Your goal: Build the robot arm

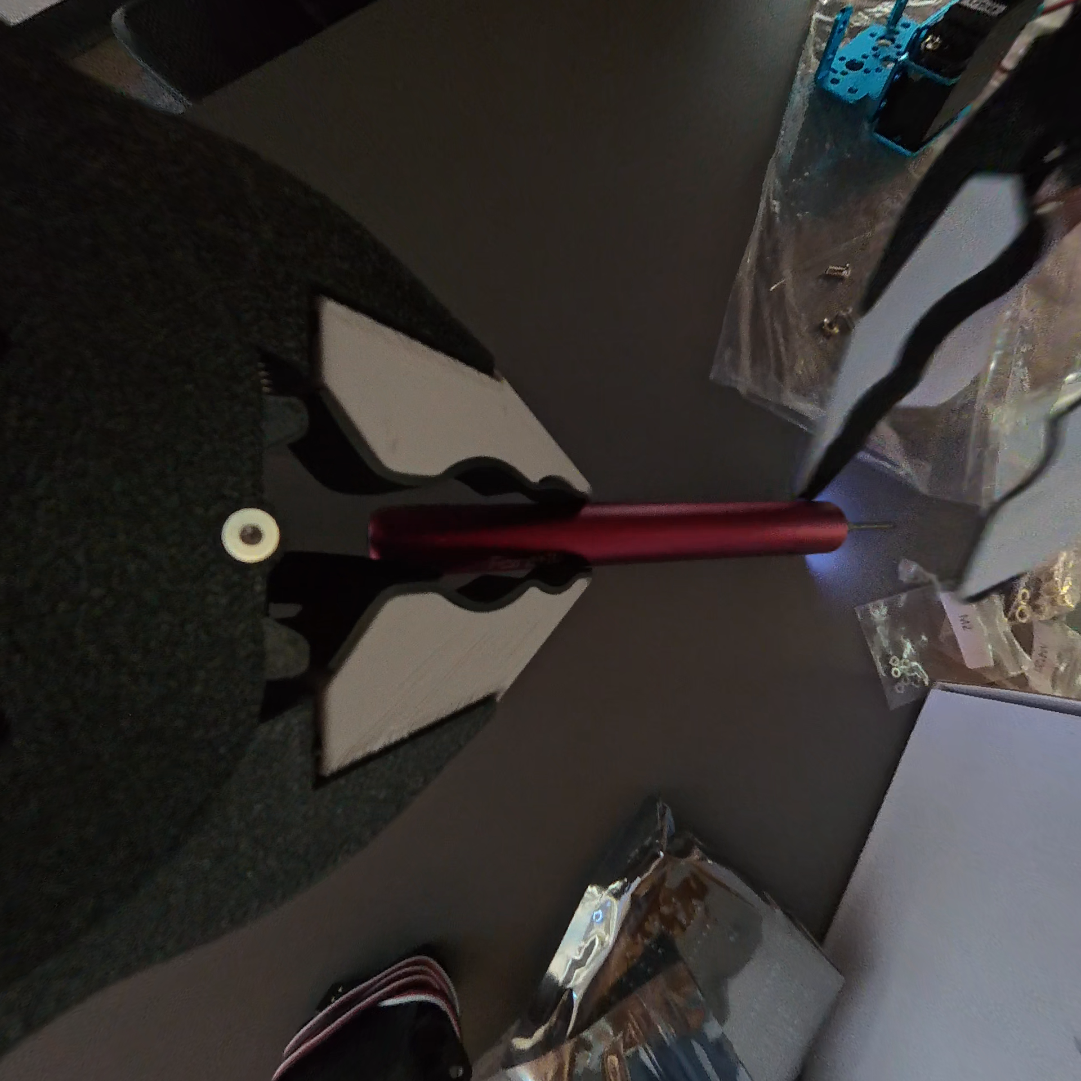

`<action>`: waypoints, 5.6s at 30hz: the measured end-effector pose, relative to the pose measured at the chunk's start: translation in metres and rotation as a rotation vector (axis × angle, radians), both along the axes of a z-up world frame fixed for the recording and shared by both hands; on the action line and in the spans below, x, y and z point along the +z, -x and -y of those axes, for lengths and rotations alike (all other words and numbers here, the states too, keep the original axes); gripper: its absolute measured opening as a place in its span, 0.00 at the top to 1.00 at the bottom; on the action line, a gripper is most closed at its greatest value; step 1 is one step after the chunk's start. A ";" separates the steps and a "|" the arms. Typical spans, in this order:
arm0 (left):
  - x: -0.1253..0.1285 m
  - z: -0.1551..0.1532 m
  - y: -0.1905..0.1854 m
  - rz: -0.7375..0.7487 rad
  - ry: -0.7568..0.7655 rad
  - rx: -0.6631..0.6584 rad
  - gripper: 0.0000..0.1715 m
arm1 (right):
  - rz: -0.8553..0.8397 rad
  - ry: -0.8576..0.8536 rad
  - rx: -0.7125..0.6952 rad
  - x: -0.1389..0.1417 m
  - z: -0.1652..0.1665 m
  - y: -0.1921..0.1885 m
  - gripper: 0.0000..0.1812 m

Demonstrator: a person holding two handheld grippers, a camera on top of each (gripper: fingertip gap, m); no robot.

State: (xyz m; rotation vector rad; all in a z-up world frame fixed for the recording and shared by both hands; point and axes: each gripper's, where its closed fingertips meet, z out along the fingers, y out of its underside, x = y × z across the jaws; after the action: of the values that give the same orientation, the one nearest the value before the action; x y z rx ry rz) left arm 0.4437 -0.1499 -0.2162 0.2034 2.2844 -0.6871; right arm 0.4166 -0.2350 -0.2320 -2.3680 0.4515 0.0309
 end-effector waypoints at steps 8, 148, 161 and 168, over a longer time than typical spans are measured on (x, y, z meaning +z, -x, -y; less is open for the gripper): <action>0.053 -0.096 0.135 -0.674 0.387 0.206 0.63 | -0.026 0.021 -0.004 -0.012 -0.001 -0.001 0.89; 0.007 -0.201 0.215 -0.419 0.507 0.290 0.75 | -0.142 -0.620 0.436 0.072 -0.277 0.103 0.89; 0.004 -0.205 0.212 -0.494 0.551 0.338 0.76 | -0.055 -0.471 0.532 0.052 -0.275 0.131 0.91; 0.012 -0.189 0.215 -0.553 0.596 0.293 0.84 | -0.187 -0.355 0.707 0.049 -0.277 0.179 0.81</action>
State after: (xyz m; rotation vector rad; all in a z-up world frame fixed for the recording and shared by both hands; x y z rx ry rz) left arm 0.2288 0.0394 -0.2045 -0.6636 2.4036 -1.3429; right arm 0.2379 0.0419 -0.1828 -2.0613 -0.3056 0.6074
